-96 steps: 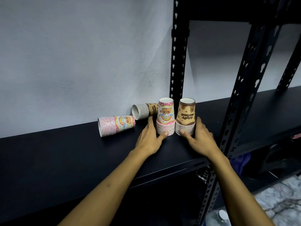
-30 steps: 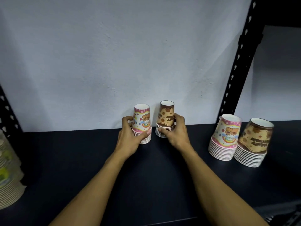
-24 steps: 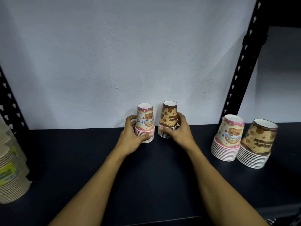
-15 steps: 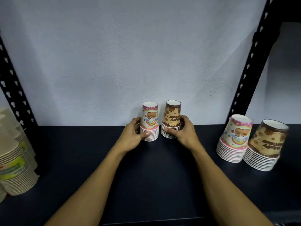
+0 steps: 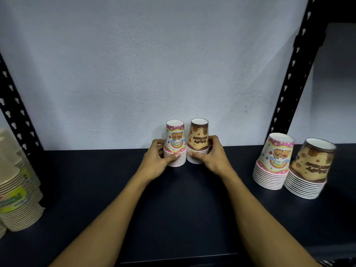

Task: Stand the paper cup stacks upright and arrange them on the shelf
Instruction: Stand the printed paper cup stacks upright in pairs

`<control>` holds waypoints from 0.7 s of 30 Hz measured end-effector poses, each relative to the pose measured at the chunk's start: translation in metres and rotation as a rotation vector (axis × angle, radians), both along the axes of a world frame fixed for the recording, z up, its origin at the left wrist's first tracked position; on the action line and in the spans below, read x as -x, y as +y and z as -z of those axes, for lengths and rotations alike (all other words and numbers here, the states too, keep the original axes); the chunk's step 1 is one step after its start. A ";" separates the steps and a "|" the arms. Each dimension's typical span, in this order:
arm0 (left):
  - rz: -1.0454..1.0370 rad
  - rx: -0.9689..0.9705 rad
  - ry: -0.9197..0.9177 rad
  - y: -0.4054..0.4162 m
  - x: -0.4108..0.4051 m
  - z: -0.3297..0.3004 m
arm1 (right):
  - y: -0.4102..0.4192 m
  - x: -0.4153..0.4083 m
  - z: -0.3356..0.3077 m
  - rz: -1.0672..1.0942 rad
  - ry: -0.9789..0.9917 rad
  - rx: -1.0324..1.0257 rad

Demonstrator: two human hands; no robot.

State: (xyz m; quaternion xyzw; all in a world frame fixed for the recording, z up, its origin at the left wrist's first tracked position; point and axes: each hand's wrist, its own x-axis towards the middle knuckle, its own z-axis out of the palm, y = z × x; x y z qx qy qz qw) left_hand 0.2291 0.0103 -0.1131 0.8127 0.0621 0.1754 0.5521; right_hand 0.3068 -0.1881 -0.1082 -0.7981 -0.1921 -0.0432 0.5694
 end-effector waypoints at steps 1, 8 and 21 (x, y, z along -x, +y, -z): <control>0.008 0.002 0.001 0.000 0.000 0.000 | 0.000 0.001 0.000 0.003 -0.003 0.004; 0.044 0.020 0.023 -0.004 0.008 -0.005 | -0.006 0.016 0.001 0.045 -0.027 0.023; 0.147 -0.061 0.053 -0.031 0.052 -0.012 | -0.046 0.079 0.005 0.183 -0.167 0.127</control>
